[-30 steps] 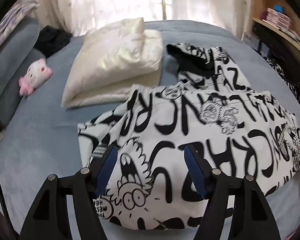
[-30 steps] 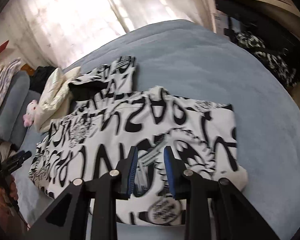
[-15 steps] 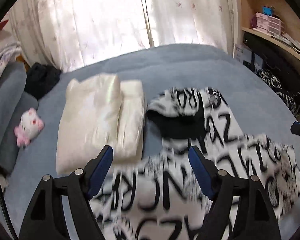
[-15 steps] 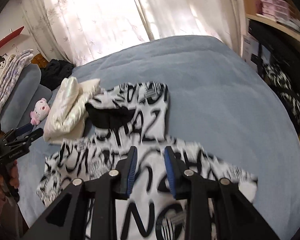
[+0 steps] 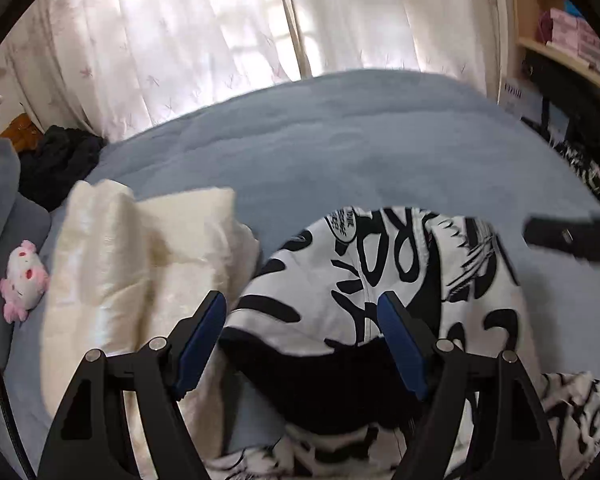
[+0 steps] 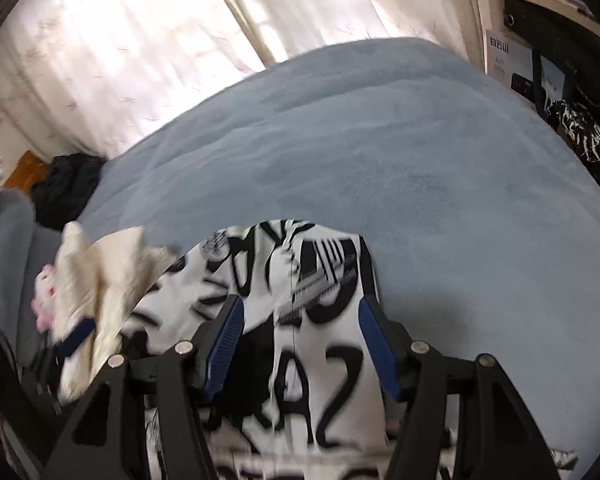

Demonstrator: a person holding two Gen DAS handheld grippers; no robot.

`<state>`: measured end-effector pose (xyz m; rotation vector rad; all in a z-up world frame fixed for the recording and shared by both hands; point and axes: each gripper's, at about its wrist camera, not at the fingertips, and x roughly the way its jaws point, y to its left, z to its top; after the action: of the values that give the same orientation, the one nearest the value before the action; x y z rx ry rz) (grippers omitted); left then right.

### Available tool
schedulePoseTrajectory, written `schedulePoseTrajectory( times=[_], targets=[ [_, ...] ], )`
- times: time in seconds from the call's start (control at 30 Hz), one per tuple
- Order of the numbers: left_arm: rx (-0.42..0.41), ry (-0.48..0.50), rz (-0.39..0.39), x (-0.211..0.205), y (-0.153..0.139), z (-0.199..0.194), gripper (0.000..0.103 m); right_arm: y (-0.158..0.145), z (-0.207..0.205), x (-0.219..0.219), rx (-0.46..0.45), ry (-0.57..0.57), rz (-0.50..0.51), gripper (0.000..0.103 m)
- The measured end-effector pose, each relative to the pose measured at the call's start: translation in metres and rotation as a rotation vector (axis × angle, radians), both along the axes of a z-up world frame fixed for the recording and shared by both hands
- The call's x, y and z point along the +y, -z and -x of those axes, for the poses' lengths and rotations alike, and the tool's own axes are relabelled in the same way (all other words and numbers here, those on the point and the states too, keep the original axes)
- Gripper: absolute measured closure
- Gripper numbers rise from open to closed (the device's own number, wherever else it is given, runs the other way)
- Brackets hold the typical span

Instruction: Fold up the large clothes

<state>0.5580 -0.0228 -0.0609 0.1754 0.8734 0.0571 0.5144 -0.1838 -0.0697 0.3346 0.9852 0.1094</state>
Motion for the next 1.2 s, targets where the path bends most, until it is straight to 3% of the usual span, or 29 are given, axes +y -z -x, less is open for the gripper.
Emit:
schedulePoseTrajectory(
  times=[0.13, 0.27, 0.6, 0.7, 0.93, 1.1, 1.2],
  targets=[
    [0.054, 0.007, -0.004, 0.0, 0.034, -0.02, 0.027, 0.021, -0.038, 0.017, 0.026, 0.023, 0.042, 0.043],
    [0.107, 0.009, 0.038, 0.008, 0.059, -0.024, 0.027, 0.038, -0.066, 0.032, 0.035, 0.054, 0.151, 0.043],
    [0.13, 0.07, 0.087, 0.015, 0.091, -0.004, 0.027, 0.072, -0.108, 0.049, 0.151, 0.104, 0.348, 0.043],
    [0.147, 0.072, 0.107, 0.017, 0.097, -0.002, 0.027, 0.08, -0.104, 0.05, 0.211, 0.052, 0.37, 0.043],
    [0.152, 0.108, 0.181, 0.026, 0.087, 0.013, 0.027, 0.079, -0.047, 0.018, 0.233, -0.053, 0.372, 0.043],
    [0.188, 0.107, 0.151, 0.026, 0.092, 0.018, 0.027, 0.109, -0.019, -0.013, 0.312, -0.068, 0.368, 0.043],
    [0.195, 0.097, 0.152, 0.03, 0.091, 0.02, 0.027, 0.111, -0.01, -0.03, 0.305, -0.055, 0.279, 0.043]
  ],
)
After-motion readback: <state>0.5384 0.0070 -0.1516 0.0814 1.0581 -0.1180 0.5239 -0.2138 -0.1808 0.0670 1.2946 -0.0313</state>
